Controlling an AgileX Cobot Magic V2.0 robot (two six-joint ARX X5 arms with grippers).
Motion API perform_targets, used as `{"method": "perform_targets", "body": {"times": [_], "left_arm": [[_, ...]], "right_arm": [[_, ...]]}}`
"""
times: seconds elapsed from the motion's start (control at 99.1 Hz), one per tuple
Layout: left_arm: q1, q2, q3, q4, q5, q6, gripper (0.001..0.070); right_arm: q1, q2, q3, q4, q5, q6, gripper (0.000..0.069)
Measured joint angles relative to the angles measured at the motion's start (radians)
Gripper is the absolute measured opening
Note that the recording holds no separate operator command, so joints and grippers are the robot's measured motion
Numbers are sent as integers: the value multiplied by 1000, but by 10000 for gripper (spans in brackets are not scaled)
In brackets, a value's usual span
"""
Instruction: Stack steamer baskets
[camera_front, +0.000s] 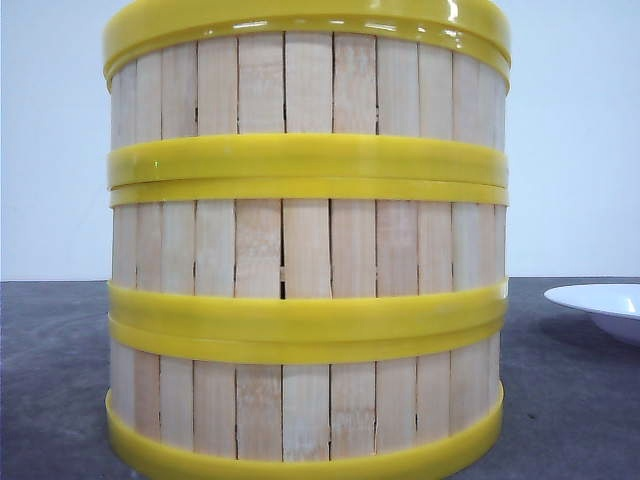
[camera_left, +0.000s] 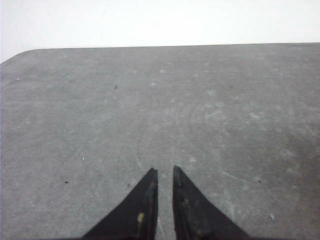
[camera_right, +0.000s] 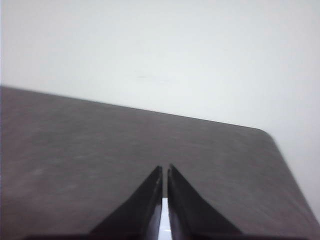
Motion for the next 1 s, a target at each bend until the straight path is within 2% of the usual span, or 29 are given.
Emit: {"method": "perform_targets", "body": {"times": [0.061, 0.182, 0.404, 0.595, 0.737, 0.838, 0.999], "left_arm": [[0, 0, 0, 0, 0, 0, 28], [0, 0, 0, 0, 0, 0, 28], [0, 0, 0, 0, 0, 0, 28], [0, 0, 0, 0, 0, 0, 28], [0, 0, 0, 0, 0, 0, 28], [0, 0, 0, 0, 0, 0, 28], [0, 0, 0, 1, 0, 0, 28]], "right_arm": [[-73, -74, -117, 47, -32, -1, 16], [-136, -192, -292, 63, -66, -1, 16], [-229, -367, -524, 70, -160, 24, 16], [-277, -447, -624, 132, -191, 71, 15], [-283, -449, -657, 142, -192, 90, 15], [-283, -450, -681, 199, -190, 97, 15], [-283, -449, -687, 192, -189, 96, 15]]}}
